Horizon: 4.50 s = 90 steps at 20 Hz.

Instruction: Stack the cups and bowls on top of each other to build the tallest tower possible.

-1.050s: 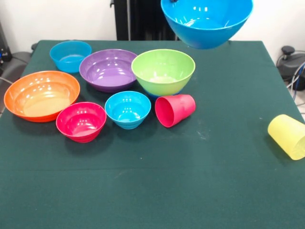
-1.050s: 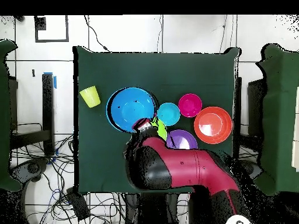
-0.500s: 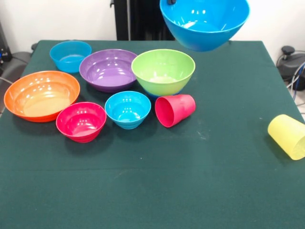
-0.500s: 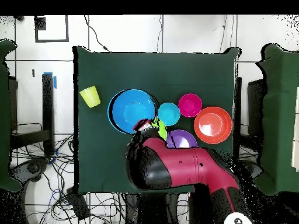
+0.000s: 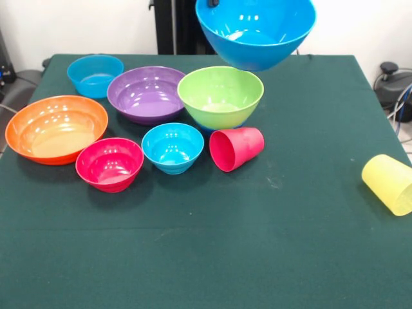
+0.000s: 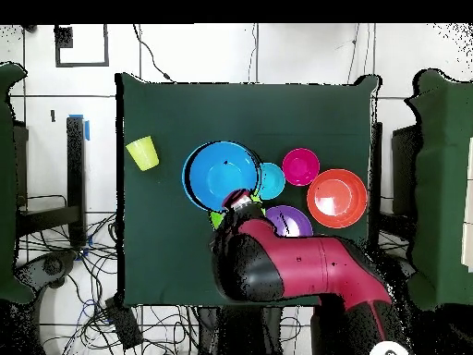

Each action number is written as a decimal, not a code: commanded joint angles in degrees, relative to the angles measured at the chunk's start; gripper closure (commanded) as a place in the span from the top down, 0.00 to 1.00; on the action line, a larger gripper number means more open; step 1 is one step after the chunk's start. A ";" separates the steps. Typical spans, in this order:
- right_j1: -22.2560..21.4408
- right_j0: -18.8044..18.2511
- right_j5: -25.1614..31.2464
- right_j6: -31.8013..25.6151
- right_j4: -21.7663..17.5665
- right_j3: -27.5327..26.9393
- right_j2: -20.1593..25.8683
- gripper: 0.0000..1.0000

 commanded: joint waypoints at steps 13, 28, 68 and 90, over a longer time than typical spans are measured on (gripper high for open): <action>7.05 -1.82 3.38 -8.86 -7.87 -2.73 1.08 0.00; 7.71 -0.66 2.36 -5.88 -10.13 -3.37 -0.05 0.00; 11.03 6.79 -7.27 -1.10 -15.54 -5.22 -12.26 0.00; 13.33 8.15 -8.88 -0.30 -15.30 -5.83 -13.55 0.00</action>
